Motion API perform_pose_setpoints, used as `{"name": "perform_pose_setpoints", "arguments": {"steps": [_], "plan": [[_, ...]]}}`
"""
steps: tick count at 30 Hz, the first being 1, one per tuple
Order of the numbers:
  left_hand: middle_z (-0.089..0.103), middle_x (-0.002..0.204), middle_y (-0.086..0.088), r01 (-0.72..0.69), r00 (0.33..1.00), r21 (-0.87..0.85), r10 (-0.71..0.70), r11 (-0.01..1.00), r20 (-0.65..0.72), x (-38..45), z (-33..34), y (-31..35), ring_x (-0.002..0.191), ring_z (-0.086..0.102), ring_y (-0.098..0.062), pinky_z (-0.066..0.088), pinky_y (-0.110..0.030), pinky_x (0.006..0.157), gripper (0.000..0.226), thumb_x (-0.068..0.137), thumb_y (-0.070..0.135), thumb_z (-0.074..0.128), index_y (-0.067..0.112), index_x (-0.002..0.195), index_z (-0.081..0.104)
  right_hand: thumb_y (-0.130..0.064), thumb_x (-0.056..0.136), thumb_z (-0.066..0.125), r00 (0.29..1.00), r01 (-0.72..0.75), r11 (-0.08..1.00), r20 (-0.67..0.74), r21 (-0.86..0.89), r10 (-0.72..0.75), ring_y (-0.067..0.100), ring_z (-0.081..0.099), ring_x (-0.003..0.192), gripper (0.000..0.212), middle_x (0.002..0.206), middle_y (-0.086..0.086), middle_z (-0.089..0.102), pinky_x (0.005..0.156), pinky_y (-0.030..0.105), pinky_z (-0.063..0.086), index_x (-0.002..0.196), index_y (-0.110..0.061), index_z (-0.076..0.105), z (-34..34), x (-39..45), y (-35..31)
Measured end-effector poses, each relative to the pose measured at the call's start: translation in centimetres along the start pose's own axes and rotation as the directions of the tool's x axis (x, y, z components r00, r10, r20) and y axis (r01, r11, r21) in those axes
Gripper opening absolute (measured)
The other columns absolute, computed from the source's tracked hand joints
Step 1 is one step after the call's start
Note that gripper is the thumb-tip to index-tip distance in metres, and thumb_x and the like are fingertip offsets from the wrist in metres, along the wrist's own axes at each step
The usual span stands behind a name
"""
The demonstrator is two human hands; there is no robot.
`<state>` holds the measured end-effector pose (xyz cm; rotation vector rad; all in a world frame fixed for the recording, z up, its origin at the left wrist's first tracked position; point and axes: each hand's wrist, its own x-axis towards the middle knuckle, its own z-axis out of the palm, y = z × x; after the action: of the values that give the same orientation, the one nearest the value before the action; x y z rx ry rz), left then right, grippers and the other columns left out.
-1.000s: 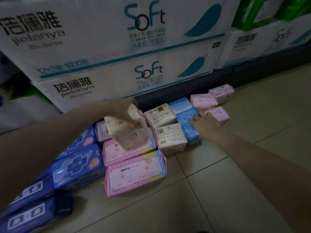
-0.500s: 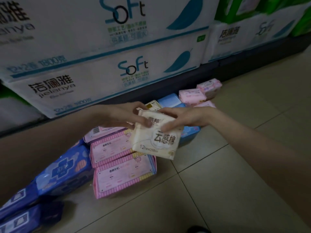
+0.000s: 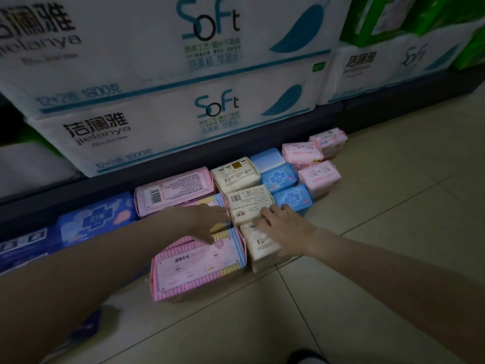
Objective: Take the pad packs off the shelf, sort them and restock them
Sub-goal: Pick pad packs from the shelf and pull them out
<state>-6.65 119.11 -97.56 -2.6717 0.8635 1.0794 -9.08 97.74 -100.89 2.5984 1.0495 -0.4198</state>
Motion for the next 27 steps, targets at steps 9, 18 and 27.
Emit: {"name": "perform_pose_setpoints", "arguments": {"steps": [9, 18, 27], "plan": [[0.048, 0.135, -0.006, 0.053, 0.825, 0.113, 0.020, 0.992, -0.565, -5.2, -5.2, -3.7, 0.118, 0.050, -0.023, 0.042, -0.038, 0.097, 0.041, 0.090, 0.024, 0.048, 0.017, 0.130, 0.050, -0.034, 0.086, 0.064, 0.982, -0.103, 0.811, -0.071, 0.576, 0.175, 0.028, 0.041, 0.120, 0.050, 0.128, 0.013, 0.043, 0.099, 0.032, 0.035, 0.128, -0.013, 0.049, -8.9, 3.3, 2.6], [0.059, 0.102, -0.015, 0.348, 0.185, 0.117, 0.054, 0.930, -0.981, -27.7, -11.3, -13.4, 0.089, 0.046, -0.026, 0.033, -0.035, 0.072, 0.027, 0.078, 0.017, 0.043, 0.010, 0.100, 0.056, -0.017, 0.082, 0.057, 0.427, 0.445, 0.738, -0.845, 0.507, 0.322, 0.010, 0.051, 0.085, 0.026, 0.101, 0.002, 0.053, 0.070, 0.018, 0.044, 0.106, -0.010, 0.058, -33.6, 5.7, -2.7], [0.053, 0.101, -0.008, 0.523, -0.243, -0.241, -0.128, 0.818, -0.961, -51.9, -14.4, -22.7, 0.090, 0.046, -0.021, 0.028, -0.028, 0.074, 0.029, 0.079, 0.018, 0.042, 0.009, 0.101, 0.059, -0.013, 0.086, 0.058, 0.157, 0.424, 0.904, -0.980, -0.044, -0.121, 0.007, 0.041, 0.097, 0.030, 0.106, -0.004, 0.041, 0.080, 0.017, 0.037, 0.114, -0.007, 0.053, -58.7, 8.4, -15.6]]}}
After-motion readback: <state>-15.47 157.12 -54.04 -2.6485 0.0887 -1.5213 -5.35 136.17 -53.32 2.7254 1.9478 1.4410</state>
